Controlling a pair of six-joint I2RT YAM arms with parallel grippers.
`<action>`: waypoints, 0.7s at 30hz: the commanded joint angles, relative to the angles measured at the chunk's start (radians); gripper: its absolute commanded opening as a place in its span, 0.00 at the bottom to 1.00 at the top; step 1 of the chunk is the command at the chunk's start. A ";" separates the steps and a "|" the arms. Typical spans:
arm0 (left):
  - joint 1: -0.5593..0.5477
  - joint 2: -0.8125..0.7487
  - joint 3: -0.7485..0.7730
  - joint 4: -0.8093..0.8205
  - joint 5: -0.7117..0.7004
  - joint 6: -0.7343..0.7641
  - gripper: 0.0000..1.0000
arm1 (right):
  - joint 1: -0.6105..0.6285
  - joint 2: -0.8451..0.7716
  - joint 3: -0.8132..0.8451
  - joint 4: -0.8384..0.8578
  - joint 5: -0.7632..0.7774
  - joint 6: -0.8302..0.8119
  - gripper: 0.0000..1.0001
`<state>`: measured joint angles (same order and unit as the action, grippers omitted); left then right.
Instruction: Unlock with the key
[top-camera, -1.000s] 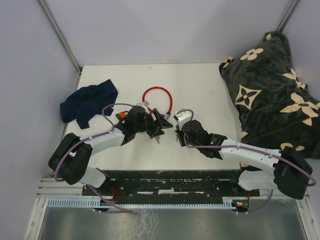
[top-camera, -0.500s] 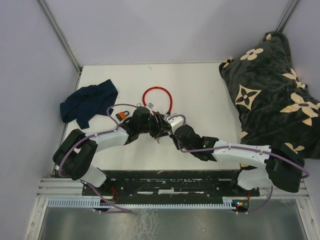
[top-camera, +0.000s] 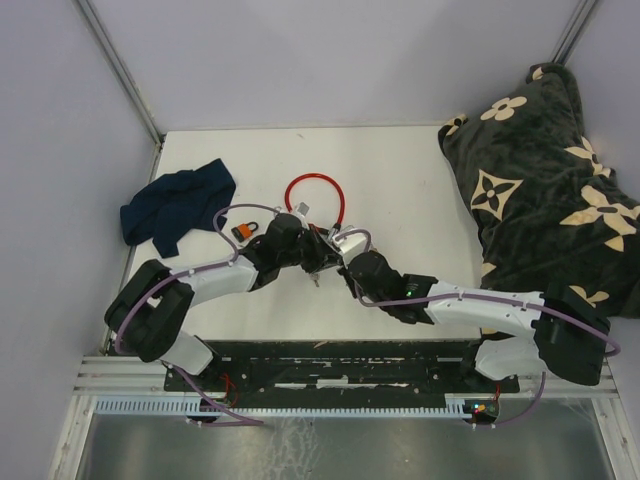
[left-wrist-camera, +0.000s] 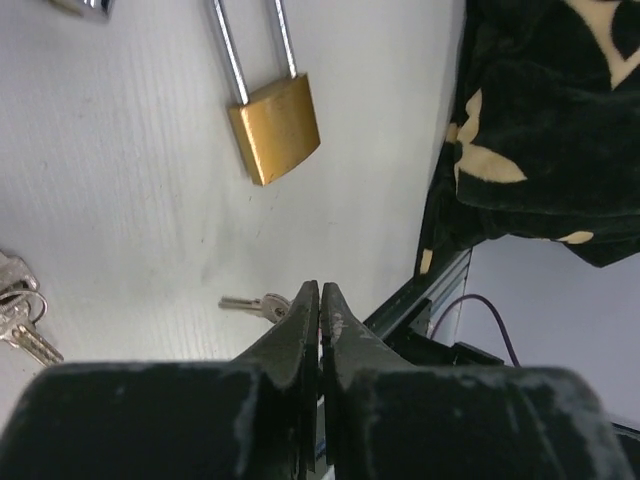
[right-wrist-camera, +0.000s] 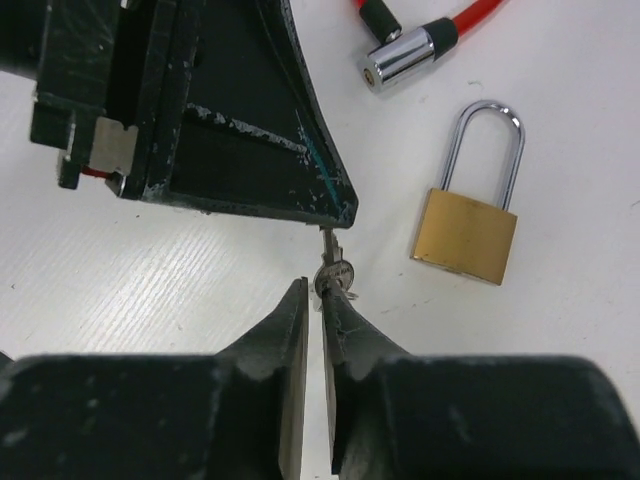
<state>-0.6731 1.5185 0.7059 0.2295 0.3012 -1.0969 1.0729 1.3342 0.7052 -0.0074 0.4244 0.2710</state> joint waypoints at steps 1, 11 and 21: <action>-0.003 -0.100 0.031 0.103 -0.072 0.160 0.03 | -0.003 -0.108 0.030 0.025 0.004 -0.004 0.26; -0.005 -0.249 0.095 0.138 -0.054 0.643 0.03 | -0.189 -0.340 0.027 -0.028 -0.310 0.010 0.72; -0.002 -0.350 0.050 0.347 0.139 0.753 0.03 | -0.464 -0.374 -0.006 0.212 -0.888 0.097 0.72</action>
<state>-0.6754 1.2003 0.7597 0.3954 0.3321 -0.4007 0.6601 0.9699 0.7040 0.0303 -0.1761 0.3126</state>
